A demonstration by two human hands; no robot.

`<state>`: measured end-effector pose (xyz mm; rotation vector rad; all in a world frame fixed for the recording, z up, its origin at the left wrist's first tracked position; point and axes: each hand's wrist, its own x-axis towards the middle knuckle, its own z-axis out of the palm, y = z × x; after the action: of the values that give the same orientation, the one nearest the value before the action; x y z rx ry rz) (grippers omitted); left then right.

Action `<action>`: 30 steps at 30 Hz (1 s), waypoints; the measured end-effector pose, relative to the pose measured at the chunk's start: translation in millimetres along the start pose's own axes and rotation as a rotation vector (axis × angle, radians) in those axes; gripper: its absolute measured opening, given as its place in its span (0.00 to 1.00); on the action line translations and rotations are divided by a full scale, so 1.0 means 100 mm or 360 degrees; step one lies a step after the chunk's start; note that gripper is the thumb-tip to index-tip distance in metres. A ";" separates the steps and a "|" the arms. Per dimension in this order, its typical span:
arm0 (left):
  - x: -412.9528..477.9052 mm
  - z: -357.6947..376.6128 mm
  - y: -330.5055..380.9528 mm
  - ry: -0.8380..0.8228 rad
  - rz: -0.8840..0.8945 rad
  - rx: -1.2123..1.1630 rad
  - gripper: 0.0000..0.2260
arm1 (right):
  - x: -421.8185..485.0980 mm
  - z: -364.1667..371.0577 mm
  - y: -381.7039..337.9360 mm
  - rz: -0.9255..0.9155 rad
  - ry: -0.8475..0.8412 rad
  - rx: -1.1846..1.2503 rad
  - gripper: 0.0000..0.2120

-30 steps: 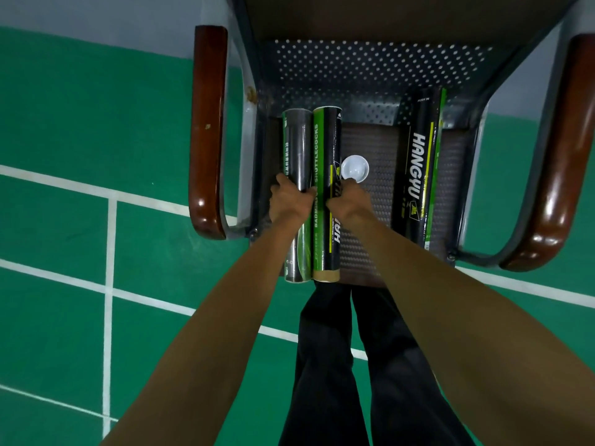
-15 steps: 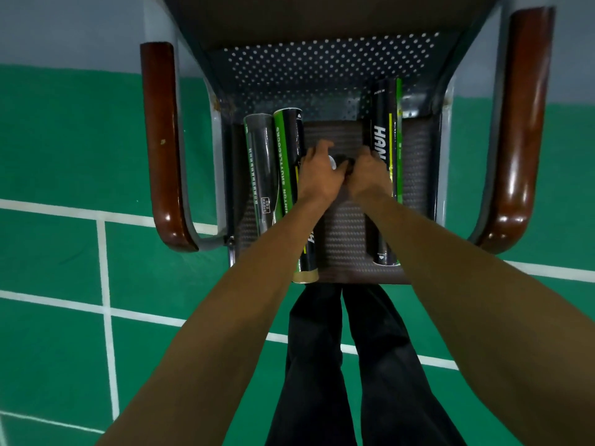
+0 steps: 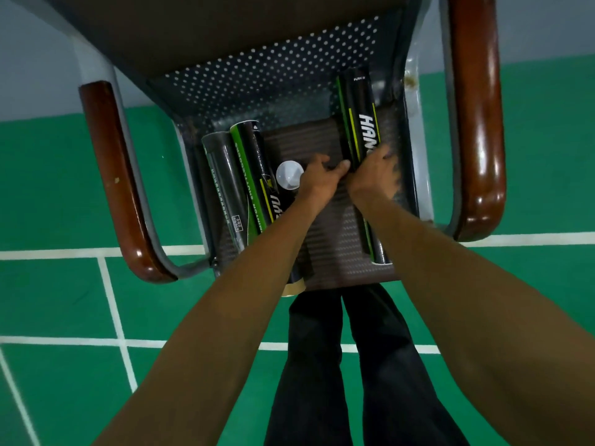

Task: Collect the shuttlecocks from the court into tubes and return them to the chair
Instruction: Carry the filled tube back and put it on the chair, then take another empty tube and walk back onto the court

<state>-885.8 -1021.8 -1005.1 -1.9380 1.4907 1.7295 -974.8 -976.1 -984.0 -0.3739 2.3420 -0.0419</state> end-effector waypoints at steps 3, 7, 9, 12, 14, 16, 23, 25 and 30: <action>0.07 0.09 0.01 -0.0053 -0.0108 -0.0163 0.33 | 0.09 0.04 0.15 0.0009 -0.0157 0.0147 0.42; -0.09 0.03 0.25 -0.0048 -0.0059 -0.0314 0.32 | -0.10 -0.06 0.23 -0.0171 -0.0169 0.0191 0.38; -0.22 -0.09 0.49 0.0029 0.0076 -0.0310 0.34 | -0.23 -0.22 0.20 -0.0241 -0.0138 0.0176 0.35; -0.45 -0.28 1.03 0.0147 0.0333 -0.0304 0.33 | -0.44 -0.56 0.14 -0.0330 -0.0067 0.0185 0.32; -0.65 -0.40 1.42 0.0190 0.0465 -0.0303 0.33 | -0.57 -0.82 0.11 -0.0389 0.0065 0.0254 0.31; -0.96 -0.53 1.80 0.0191 0.0619 -0.0316 0.37 | -0.77 -1.13 0.07 -0.0414 0.0216 0.0351 0.30; -2.60 -0.68 2.92 -0.0106 0.1367 -0.0030 0.33 | -1.65 -2.65 0.02 -0.0385 0.0647 0.0796 0.27; -3.13 -0.62 3.16 -0.0216 0.1629 0.0107 0.33 | -1.96 -3.18 0.10 -0.0429 0.0806 0.0921 0.23; -4.47 -0.36 3.72 -0.0453 0.2099 0.0288 0.33 | -2.81 -4.46 0.68 -0.0528 0.1205 0.1111 0.24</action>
<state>-1061.8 -982.1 -450.9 -0.4149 2.9012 1.9005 -1111.6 -867.9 -481.7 -0.4265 2.7342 -1.3189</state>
